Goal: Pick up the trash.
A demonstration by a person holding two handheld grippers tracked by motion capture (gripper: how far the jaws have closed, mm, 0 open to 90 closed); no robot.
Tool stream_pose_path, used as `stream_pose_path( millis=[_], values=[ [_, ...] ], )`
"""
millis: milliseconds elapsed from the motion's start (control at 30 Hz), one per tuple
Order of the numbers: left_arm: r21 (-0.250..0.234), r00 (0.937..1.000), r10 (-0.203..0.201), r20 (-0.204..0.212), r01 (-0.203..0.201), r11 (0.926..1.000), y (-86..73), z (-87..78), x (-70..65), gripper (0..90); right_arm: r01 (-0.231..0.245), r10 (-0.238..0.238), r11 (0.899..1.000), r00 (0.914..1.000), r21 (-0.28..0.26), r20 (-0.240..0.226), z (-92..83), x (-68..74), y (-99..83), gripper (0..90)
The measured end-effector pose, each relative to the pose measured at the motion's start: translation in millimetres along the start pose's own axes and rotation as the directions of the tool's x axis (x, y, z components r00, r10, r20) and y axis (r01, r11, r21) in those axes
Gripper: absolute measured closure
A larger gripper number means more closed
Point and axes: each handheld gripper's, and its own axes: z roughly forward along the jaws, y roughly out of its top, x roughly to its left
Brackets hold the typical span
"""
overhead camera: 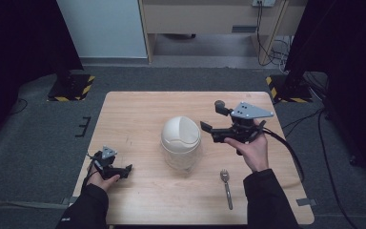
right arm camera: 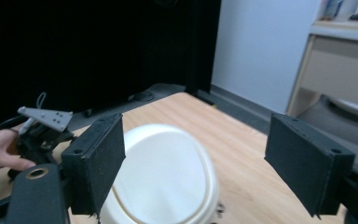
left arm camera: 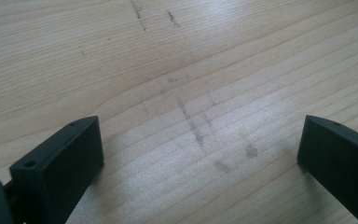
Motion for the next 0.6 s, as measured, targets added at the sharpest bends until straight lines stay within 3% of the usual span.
stream_pose_path(
  millis=[200,400,600],
  values=[
    [0.001,1.0000,0.000,0.000,0.000,1.0000,0.0,0.0,0.0,0.0,0.002,0.000,0.999,0.9993,0.042,-0.037,21.7,10.7,-14.0,21.3],
    [0.000,1.0000,0.000,0.000,0.000,1.0000,0.0,0.0,0.0,0.0,0.005,0.007,0.993,0.9956,0.120,-0.094,49.9,28.9,-38.6,21.8],
    [0.000,1.0000,0.000,0.000,0.000,1.0000,0.0,0.0,0.0,0.0,0.019,0.000,0.986,0.9938,0.165,-0.111,64.7,37.5,-54.2,21.3]
  ],
)
